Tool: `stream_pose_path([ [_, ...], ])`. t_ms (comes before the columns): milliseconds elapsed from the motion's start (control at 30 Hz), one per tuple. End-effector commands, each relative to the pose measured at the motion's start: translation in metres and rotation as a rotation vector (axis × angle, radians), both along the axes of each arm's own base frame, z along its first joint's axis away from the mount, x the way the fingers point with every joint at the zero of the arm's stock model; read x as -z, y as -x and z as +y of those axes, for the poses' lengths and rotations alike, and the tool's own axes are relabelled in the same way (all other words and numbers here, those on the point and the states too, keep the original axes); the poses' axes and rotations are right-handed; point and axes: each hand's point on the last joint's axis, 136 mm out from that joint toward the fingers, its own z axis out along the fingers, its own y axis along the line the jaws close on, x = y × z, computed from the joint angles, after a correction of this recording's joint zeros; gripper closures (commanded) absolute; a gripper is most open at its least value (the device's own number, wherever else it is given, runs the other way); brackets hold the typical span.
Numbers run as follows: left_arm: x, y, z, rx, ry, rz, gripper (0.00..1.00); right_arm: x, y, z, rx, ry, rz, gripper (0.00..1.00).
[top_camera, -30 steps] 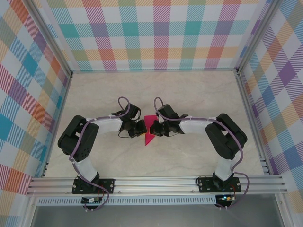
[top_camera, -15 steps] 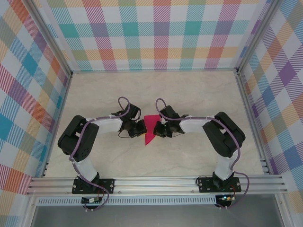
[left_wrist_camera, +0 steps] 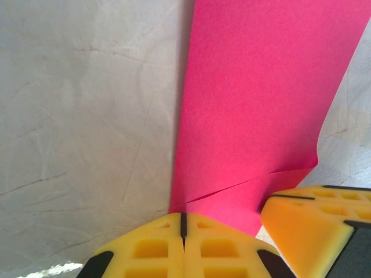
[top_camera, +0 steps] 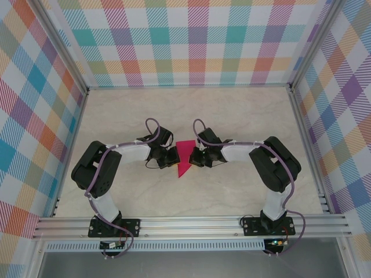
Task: Fold a paper plane with a square sheet of paper (pick it up from the middle)
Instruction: Third fold the triangle at the center of the table.
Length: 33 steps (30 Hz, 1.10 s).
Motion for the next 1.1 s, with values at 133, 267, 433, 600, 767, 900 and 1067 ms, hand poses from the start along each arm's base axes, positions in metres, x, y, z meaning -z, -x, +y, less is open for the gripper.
stream_pose_path([
  [133, 0.032, 0.019, 0.027, -0.003, -0.162, 0.077, 1.00, 0.019, -0.009, -0.032, 0.109, 0.068, 0.037, 0.98],
  [267, 0.033, 0.019, 0.027, -0.003, -0.165, 0.078, 1.00, 0.016, -0.019, -0.041, 0.144, 0.081, 0.025, 0.98],
  [433, 0.032, 0.020, 0.027, -0.002, -0.163, 0.078, 1.00, 0.007, -0.030, -0.045, 0.165, 0.084, -0.005, 0.98],
  [600, 0.032, 0.020, 0.027, -0.002, -0.161, 0.078, 1.00, -0.018, -0.039, -0.036, 0.135, 0.026, -0.079, 0.97],
  [767, 0.031, 0.019, 0.027, -0.003, -0.160, 0.076, 1.00, -0.032, -0.036, -0.022, 0.075, -0.057, -0.114, 0.97],
  [900, 0.031, 0.018, 0.027, -0.006, -0.161, 0.075, 1.00, -0.027, -0.028, -0.007, 0.011, -0.107, -0.071, 0.97],
  [1067, 0.031, 0.019, 0.027, -0.007, -0.165, 0.077, 1.00, -0.013, -0.025, -0.002, -0.015, -0.104, -0.024, 0.97],
])
